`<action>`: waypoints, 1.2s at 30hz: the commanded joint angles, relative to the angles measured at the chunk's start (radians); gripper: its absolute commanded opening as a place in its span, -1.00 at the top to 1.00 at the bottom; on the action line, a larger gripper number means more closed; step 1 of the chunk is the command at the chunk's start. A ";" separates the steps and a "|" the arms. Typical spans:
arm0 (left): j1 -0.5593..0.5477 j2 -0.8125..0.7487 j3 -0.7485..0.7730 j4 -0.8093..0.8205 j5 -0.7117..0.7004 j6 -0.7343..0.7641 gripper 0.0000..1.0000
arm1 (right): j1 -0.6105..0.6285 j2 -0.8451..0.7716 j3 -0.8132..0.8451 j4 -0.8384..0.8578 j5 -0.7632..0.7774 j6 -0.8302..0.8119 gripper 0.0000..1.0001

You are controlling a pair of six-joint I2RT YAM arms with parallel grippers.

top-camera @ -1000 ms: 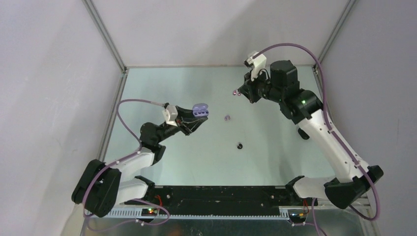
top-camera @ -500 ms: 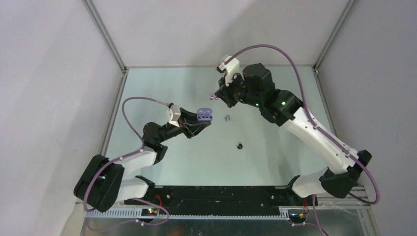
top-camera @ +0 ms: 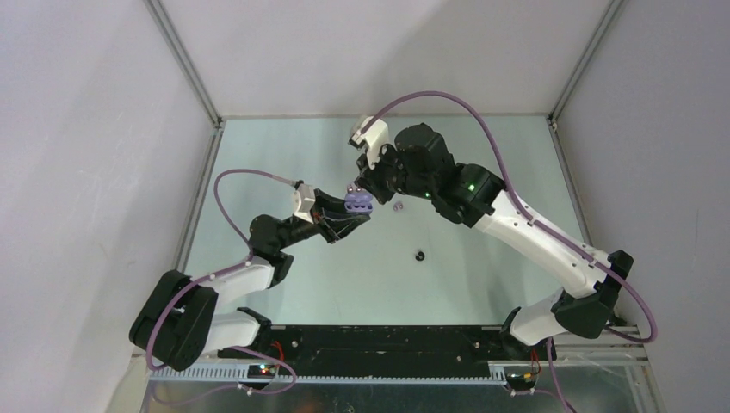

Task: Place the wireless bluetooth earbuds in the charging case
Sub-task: Place the earbud in the charging case.

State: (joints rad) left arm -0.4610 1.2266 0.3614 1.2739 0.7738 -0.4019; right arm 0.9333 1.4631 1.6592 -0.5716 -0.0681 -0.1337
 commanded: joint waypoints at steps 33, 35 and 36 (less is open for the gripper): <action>-0.005 -0.023 0.021 0.064 0.032 -0.042 1.00 | 0.059 -0.024 -0.098 0.073 0.061 -0.079 1.00; -0.005 -0.024 0.022 0.064 0.032 -0.043 1.00 | 0.061 -0.024 -0.102 0.074 0.056 -0.079 1.00; -0.005 -0.025 0.022 0.065 0.032 -0.044 1.00 | 0.062 -0.023 -0.104 0.074 0.053 -0.079 1.00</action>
State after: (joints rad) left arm -0.4606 1.2247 0.3614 1.2770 0.7895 -0.4316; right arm 0.9874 1.4624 1.5642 -0.5442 -0.0311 -0.1997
